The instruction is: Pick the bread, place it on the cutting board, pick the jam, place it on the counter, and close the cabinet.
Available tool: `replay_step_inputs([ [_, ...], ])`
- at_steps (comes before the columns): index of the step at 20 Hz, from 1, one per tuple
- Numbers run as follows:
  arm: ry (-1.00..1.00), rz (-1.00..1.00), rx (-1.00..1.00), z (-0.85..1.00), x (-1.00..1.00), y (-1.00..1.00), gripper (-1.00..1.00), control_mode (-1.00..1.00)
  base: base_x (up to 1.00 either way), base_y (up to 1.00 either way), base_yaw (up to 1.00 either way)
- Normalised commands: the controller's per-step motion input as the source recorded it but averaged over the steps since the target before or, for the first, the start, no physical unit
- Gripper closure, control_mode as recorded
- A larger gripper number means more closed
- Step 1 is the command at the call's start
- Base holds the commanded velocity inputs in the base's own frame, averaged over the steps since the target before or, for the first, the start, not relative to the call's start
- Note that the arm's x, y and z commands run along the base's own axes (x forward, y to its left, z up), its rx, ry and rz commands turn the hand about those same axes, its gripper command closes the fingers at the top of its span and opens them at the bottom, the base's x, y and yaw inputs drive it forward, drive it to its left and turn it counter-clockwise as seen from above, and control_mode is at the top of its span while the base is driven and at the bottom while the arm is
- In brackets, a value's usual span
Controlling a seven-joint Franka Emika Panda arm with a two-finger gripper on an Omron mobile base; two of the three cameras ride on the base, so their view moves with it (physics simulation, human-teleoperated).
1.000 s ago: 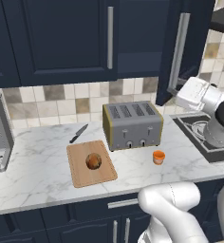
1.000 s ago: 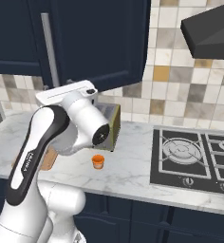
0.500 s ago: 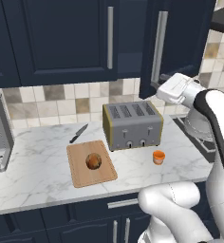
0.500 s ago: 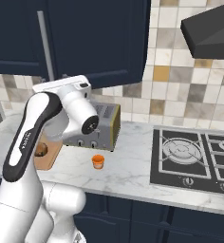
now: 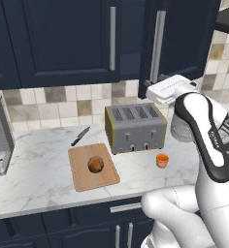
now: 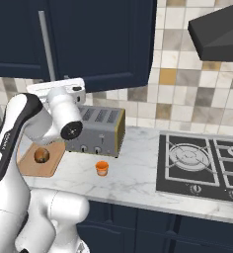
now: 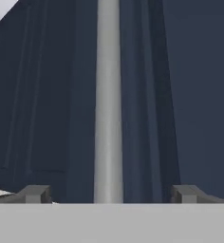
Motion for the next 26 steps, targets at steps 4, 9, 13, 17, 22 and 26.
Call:
replay_step_inputs([
  [4, 0.0, -0.12, 0.0, 0.0, 0.4, 0.21, -1.0, -1.0, 0.0, 0.0, 0.0],
  [9, 0.0, -0.05, 0.0, 0.0, 0.56, 0.14, -1.0, -1.0, 0.0, 0.0, 0.0],
  [13, 0.0, -0.01, 0.0, 0.0, 0.55, 0.1, -1.0, -1.0, 0.0, 0.0, 0.0],
  [17, 0.0, 0.0, 0.0, 0.0, 0.49, 0.03, -1.0, -1.0, 0.0, 0.0, 0.0],
  [22, 0.0, 0.0, 0.0, 0.0, 0.37, 0.0, -1.0, -1.0, 0.0, 0.0, 0.0],
  [26, 0.0, 0.0, 0.0, 0.0, 0.29, 0.0, -1.0, -1.0, 0.0, 0.0, 0.0],
])
